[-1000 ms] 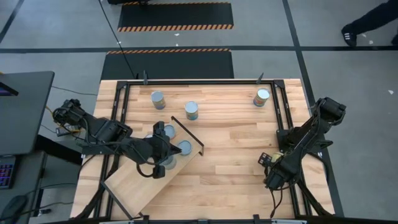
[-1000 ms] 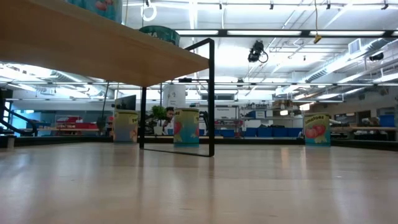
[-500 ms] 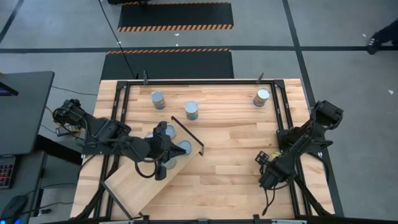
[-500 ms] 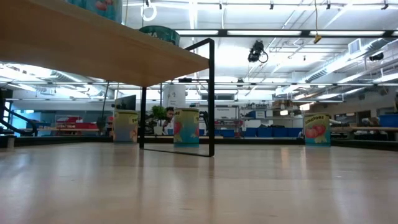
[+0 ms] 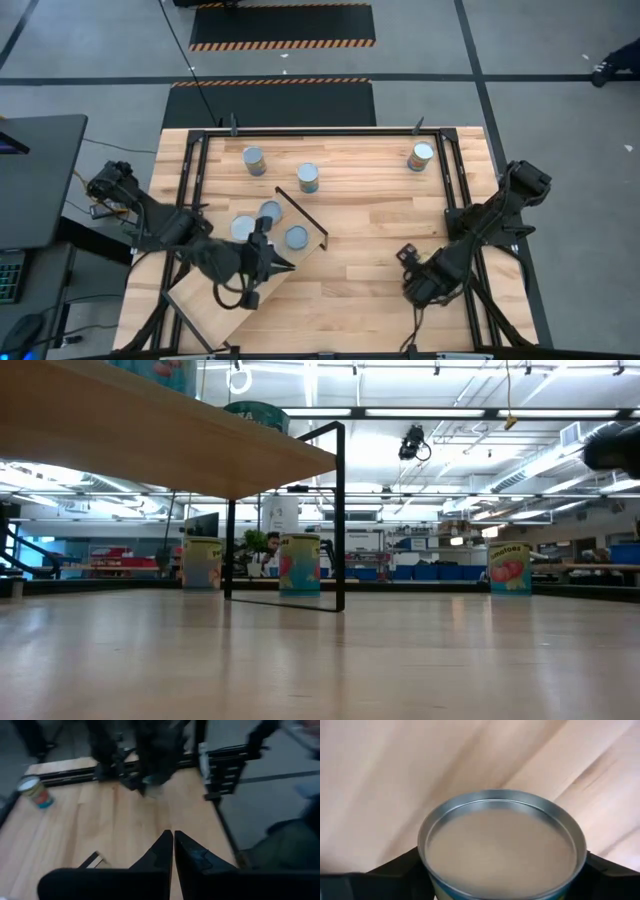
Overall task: Pick and place cans onto a shelf
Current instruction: Put the canned carrots on the shelf
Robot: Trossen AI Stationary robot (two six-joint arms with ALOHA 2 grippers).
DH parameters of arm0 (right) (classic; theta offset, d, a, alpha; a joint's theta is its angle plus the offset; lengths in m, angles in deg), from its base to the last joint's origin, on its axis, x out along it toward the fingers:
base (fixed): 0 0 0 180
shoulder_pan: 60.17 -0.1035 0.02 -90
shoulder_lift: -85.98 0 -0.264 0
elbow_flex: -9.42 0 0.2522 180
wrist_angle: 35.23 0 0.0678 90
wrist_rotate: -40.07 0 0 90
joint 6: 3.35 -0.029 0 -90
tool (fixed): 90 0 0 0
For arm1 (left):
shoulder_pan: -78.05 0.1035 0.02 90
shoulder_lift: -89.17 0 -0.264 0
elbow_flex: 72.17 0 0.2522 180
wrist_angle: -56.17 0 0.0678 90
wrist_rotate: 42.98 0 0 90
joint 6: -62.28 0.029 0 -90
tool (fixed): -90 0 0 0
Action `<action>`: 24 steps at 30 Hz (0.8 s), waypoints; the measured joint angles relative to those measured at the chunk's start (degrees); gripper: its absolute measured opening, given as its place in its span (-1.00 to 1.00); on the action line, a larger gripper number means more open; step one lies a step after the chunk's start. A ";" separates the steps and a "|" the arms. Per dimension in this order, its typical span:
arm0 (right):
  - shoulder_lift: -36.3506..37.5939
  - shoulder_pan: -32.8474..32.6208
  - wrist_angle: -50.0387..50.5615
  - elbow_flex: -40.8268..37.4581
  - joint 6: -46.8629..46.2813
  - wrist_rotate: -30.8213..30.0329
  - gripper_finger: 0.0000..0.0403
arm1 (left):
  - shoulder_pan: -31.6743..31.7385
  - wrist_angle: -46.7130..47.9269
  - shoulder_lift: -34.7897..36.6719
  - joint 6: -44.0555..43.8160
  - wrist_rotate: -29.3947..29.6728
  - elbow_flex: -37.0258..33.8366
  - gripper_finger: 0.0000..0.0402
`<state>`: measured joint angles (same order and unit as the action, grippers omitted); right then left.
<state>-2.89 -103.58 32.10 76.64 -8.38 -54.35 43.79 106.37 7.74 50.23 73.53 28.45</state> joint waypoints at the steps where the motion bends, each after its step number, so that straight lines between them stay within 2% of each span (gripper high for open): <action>1: 0.01 0.56 -2.44 1.16 -0.50 -1.92 0.52 | -0.88 -0.14 -0.07 -0.97 2.11 -0.92 -0.89; 3: 0.05 1.48 -12.18 1.94 -1.28 -5.60 0.56 | -2.50 -0.51 -0.17 -3.30 4.04 -2.62 -0.89; 7: -0.10 3.01 -35.63 1.37 1.45 -9.37 0.59 | -3.93 -6.09 -0.81 -7.90 2.68 -5.53 -0.89; 11: -0.13 6.28 -59.50 -2.18 5.98 -12.53 0.57 | -4.85 -12.05 -0.96 -3.83 0.83 -5.65 -0.89; 14: -2.55 9.31 -76.66 -6.01 6.46 -12.40 0.57 | -5.53 -16.56 -1.15 0.93 -1.09 -5.67 -0.89; 17: -8.13 10.93 -88.63 -7.96 6.42 -9.25 0.57 | -6.12 -20.86 -1.16 5.81 -4.38 -5.67 -0.89; 24: -21.32 12.38 -103.17 -5.58 7.68 -7.63 0.58 | -6.02 -22.35 -1.16 10.85 -4.54 -5.67 -0.89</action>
<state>-24.21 -91.20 -71.07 71.06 -0.70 -61.98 37.76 84.01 6.58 61.07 68.99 22.78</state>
